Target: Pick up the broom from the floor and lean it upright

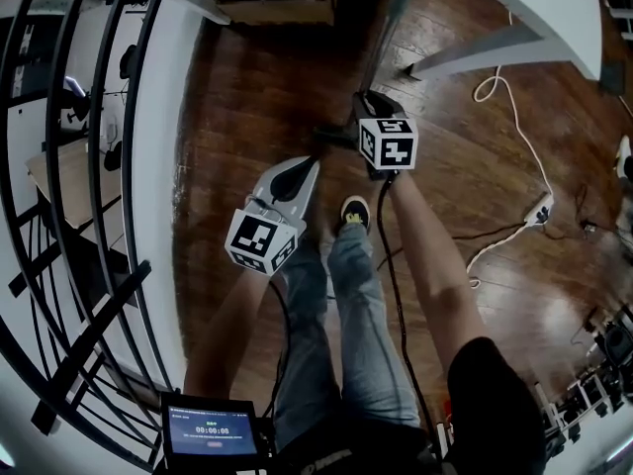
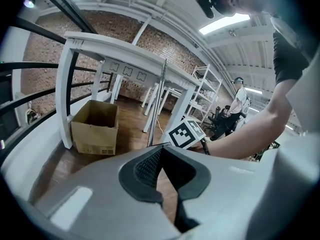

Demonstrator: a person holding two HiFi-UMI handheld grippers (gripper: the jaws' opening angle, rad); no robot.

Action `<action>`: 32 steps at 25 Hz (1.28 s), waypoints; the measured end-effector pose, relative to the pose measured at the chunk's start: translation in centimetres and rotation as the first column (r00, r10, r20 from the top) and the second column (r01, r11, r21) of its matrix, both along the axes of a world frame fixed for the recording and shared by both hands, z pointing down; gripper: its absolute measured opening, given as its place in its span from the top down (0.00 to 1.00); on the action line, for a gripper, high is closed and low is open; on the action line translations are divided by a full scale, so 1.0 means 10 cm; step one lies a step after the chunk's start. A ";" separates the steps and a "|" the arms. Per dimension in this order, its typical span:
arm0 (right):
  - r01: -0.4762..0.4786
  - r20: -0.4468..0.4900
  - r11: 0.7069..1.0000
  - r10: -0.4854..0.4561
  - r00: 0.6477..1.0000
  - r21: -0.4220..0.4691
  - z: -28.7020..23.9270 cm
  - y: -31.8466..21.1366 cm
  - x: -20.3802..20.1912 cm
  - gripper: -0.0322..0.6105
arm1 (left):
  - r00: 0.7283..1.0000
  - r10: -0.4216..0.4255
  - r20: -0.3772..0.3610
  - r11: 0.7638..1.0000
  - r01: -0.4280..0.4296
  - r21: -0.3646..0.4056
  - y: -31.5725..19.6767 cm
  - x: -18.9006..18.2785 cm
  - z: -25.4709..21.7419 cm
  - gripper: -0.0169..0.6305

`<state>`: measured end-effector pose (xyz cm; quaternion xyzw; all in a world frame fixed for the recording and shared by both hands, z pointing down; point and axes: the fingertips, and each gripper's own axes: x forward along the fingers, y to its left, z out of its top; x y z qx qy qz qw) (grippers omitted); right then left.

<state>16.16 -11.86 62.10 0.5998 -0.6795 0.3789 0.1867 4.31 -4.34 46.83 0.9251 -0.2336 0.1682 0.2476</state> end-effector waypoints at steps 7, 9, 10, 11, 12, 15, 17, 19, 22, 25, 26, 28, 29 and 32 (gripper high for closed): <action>-0.019 0.039 1.000 0.019 0.999 -0.009 0.02 -0.05 -0.01 0.81 | 1.000 0.024 0.006 1.000 -0.024 0.008 -0.03 0.08 0.02 0.95; -0.029 0.062 0.999 0.030 0.998 -0.018 0.02 -0.06 -0.02 0.81 | 1.000 0.024 0.009 1.000 -0.024 0.003 -0.02 0.08 0.04 0.95; -0.030 0.069 0.999 0.031 0.997 -0.019 0.01 -0.06 -0.03 0.81 | 1.000 0.022 0.008 1.000 -0.022 0.001 -0.02 0.07 0.03 0.95; -0.027 0.074 0.999 0.028 0.997 -0.017 0.00 -0.05 -0.04 0.81 | 1.000 0.020 0.007 1.000 -0.020 -0.001 -0.02 0.07 0.03 0.95; -0.019 0.076 1.000 0.020 0.997 -0.013 -0.02 -0.05 -0.06 0.81 | 1.000 0.019 0.008 1.000 -0.019 -0.004 -0.01 0.06 0.03 0.95; -0.005 0.086 1.000 0.006 0.996 -0.006 -0.06 -0.01 -0.12 0.81 | 1.000 0.024 0.015 1.000 -0.024 -0.012 0.01 0.05 0.04 0.95; -0.011 0.094 1.000 0.011 0.996 -0.004 -0.08 -0.01 -0.15 0.81 | 0.999 0.028 0.017 1.000 -0.028 -0.011 0.00 0.05 0.03 0.95; -0.018 0.097 1.000 0.018 0.995 -0.006 -0.07 -0.03 -0.17 0.81 | 0.999 0.029 0.016 1.000 -0.028 -0.008 -0.02 0.04 0.02 0.95; -0.026 0.086 1.000 0.027 0.996 -0.009 -0.03 -0.10 -0.17 0.81 | 1.000 0.021 0.015 1.000 -0.021 -0.002 -0.06 0.03 0.03 0.95; -0.025 0.055 1.000 0.026 0.998 -0.009 0.00 -0.18 -0.12 0.81 | 1.000 0.008 0.013 1.000 -0.008 -0.003 -0.09 0.01 0.07 0.95; -0.036 0.054 0.999 0.037 0.998 -0.012 0.01 -0.19 -0.09 0.81 | 1.000 0.007 0.014 1.000 -0.006 -0.005 -0.08 0.00 0.07 0.95; -0.058 0.053 0.998 0.058 0.997 -0.017 0.01 -0.21 -0.04 0.81 | 1.000 0.005 0.020 1.000 -0.004 -0.010 -0.07 -0.03 0.09 0.95; -0.064 0.051 0.998 0.065 0.997 -0.019 0.01 -0.22 -0.02 0.81 | 1.000 0.004 0.024 1.000 -0.003 -0.013 -0.06 -0.04 0.09 0.95; -0.079 0.052 0.997 0.080 0.995 -0.019 0.03 -0.27 0.02 0.80 | 1.000 0.001 0.029 1.000 0.000 -0.017 -0.05 -0.08 0.11 0.95</action>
